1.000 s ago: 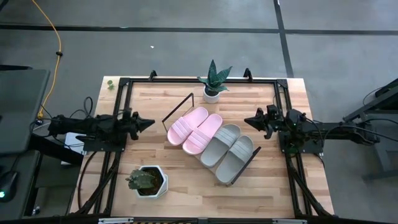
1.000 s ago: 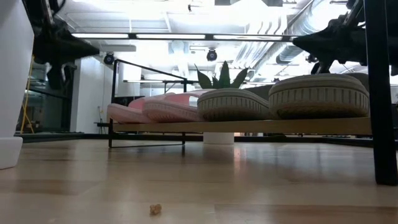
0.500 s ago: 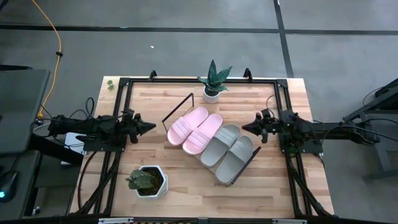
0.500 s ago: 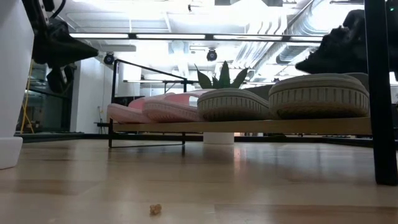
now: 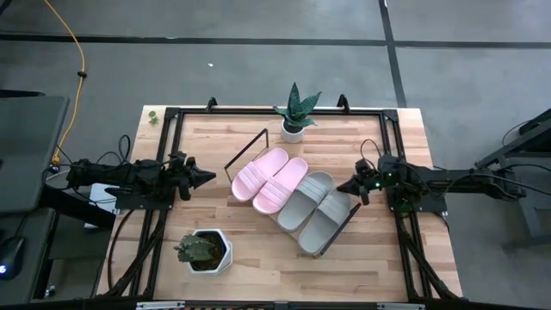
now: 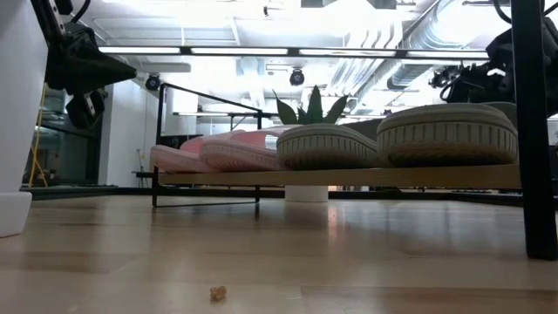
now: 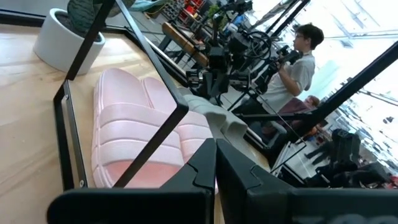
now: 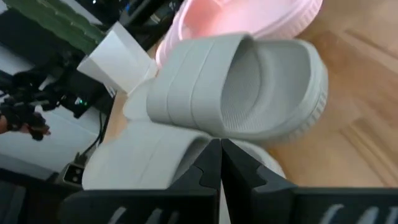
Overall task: Pick and place slides into the shelf
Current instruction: Return to Home Position
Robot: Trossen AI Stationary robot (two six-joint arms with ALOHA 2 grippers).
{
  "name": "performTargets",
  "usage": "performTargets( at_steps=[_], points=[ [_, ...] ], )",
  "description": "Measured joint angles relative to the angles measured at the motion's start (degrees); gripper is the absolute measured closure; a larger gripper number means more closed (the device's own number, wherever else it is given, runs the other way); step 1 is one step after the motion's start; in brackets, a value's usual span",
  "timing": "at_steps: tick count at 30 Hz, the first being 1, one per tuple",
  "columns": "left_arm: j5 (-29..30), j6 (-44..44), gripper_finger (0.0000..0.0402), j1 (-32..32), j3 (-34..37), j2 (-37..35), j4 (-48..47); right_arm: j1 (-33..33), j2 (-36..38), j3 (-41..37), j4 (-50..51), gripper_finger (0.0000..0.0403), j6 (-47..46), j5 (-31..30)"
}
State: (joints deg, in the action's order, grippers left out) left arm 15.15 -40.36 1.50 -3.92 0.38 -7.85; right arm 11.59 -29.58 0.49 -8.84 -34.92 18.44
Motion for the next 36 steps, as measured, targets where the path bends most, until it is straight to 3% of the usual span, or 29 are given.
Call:
performTargets(
  at_steps=[10,16,20,36],
  points=[
    [4.91,6.75,0.0401,0.0,-0.02,0.0,3.14,-0.02,0.09,-0.02,1.38,0.0403,-1.15,2.62],
    [1.82,11.35,0.0401,0.0,-0.02,0.02,5.99,0.0,0.09,-0.02,1.35,0.0403,-2.58,2.65],
    [-0.63,12.38,0.0401,0.0,3.41,-0.02,14.95,-0.02,0.09,-0.02,1.35,0.0403,-3.2,2.77],
    [-4.65,13.1,0.0401,0.0,3.37,2.02,10.21,-0.01,0.09,-0.04,1.41,0.0403,-3.23,5.65]
  ],
)
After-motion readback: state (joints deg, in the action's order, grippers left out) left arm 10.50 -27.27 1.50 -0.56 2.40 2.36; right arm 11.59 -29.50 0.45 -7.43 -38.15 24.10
